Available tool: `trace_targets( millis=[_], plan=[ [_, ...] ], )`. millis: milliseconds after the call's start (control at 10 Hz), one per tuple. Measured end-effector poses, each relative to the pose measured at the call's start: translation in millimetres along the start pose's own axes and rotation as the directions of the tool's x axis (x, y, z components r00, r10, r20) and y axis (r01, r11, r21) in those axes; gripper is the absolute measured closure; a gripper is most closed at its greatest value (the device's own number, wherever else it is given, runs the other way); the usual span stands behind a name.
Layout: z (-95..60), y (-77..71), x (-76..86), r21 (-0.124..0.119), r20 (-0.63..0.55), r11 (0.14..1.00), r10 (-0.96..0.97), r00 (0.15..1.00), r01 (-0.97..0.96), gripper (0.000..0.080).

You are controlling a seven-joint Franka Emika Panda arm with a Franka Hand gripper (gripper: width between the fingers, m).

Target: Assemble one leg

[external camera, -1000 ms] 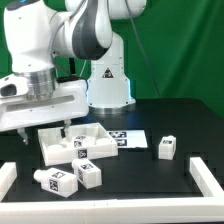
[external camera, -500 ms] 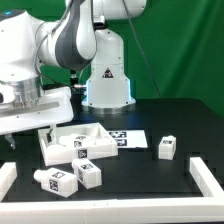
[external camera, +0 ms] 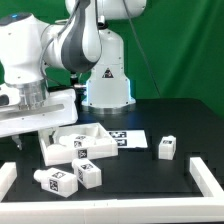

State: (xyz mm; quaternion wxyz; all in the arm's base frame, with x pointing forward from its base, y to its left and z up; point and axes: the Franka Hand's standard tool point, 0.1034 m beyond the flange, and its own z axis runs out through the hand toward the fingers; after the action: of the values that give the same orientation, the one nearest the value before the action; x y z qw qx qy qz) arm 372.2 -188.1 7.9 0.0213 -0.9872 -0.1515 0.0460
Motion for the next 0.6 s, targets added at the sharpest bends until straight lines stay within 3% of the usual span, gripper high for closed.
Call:
trace_targets(
  millis=[100,200,300,400,500,600],
  plan=[
    [0.0,0.0,0.0,0.000,0.000,1.000,0.000,1.000,0.000,0.0447],
    [0.1,0.0,-0.1,0.000,0.000,1.000,0.000,1.000,0.000,0.0584],
    [0.1,0.0,0.0,0.000,0.000,1.000,0.000,1.000,0.000,0.0584],
    [0.2,0.0,-0.1,0.000,0.000,1.000,0.000,1.000,0.000,0.0745],
    [0.2,-0.2,-0.1,0.000,0.000,1.000,0.001,1.000,-0.001,0.0747],
    [-2.1,-5.7,0.9,0.028,0.016,0.999,0.045,0.999,-0.046,0.0747]
  ],
)
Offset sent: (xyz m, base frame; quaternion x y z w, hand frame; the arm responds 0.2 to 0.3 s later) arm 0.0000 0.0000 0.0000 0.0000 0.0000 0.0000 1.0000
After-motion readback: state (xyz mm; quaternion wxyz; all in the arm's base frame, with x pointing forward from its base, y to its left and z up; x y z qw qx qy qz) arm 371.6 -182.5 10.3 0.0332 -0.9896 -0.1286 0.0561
